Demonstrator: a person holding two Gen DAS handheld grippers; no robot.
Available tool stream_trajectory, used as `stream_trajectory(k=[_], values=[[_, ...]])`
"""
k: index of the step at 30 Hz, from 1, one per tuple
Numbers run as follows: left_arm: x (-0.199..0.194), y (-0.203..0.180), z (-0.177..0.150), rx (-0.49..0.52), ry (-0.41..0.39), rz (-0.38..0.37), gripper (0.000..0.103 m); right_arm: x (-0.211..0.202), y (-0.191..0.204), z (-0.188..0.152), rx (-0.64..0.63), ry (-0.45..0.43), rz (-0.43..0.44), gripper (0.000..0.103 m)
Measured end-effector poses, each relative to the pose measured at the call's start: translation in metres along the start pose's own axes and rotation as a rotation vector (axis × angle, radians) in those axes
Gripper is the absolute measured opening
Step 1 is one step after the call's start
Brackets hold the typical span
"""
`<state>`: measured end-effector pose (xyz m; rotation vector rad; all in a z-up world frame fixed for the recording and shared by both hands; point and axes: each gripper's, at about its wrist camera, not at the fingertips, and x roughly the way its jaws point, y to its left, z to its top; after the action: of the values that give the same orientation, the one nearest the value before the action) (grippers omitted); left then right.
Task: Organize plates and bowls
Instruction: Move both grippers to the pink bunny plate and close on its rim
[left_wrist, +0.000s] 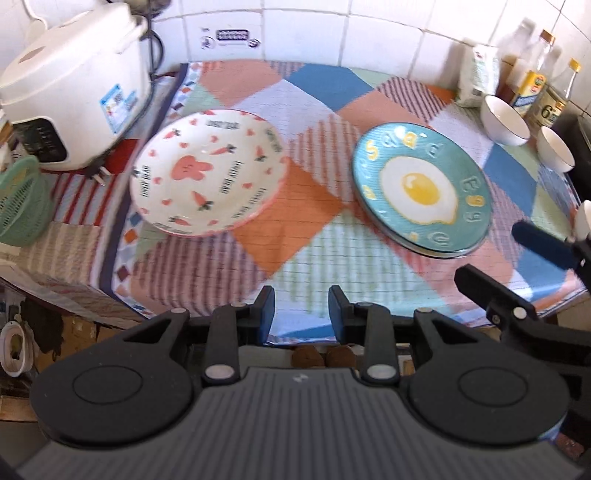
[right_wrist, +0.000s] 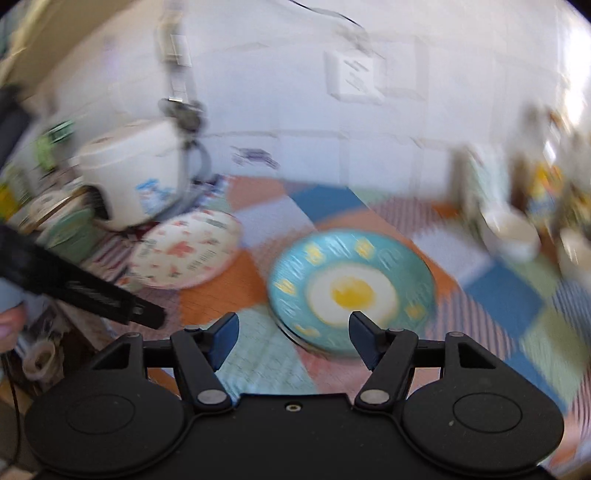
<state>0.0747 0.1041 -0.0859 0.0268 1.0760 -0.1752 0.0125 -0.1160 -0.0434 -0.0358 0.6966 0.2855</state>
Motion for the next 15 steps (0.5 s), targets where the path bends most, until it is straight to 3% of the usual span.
stream_trajectory(k=[8, 10, 15], values=[[0.003, 0.061, -0.006, -0.021, -0.052, 0.026, 0.031, 0.024, 0.041, -0.004, -0.137, -0.118, 0.021, 0.083], [0.007, 0.077, -0.003, -0.041, -0.065, 0.016, 0.031, 0.028, 0.039, -0.005, -0.079, -0.159, 0.091, 0.084], [0.024, 0.104, 0.008, -0.074, -0.102, 0.026, 0.031, 0.055, 0.041, 0.001, 0.023, -0.137, 0.174, 0.084]])
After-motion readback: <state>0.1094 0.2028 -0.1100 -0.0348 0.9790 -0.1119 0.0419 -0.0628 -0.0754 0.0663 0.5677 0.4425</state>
